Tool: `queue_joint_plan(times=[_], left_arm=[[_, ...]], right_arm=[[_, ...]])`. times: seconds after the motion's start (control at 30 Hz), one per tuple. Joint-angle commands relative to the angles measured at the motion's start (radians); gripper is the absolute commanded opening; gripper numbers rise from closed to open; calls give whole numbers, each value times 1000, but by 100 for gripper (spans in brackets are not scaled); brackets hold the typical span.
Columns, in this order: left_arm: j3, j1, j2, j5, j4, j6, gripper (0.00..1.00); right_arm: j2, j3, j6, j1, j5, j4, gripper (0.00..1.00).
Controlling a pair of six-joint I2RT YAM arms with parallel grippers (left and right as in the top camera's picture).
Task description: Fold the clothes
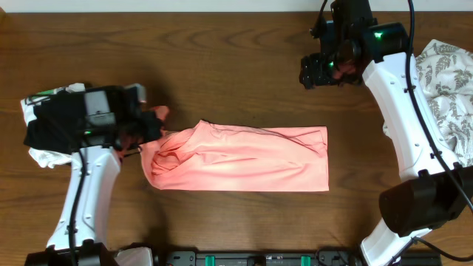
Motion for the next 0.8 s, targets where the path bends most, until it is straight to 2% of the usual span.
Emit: queue_joint_plan(times=[0.0, 0.27, 0.77], left_arm=[[20, -80, -8, -37, -7, 16, 6], [20, -237, -8, -59, -16, -8, 6], [20, -451, -9, -59, -12, -35, 6]], right_arm=[[-27, -4, 13, -8, -1, -2, 69], [-21, -9, 13, -8, -1, 5, 71], [-7, -44, 13, -8, -1, 25, 72]])
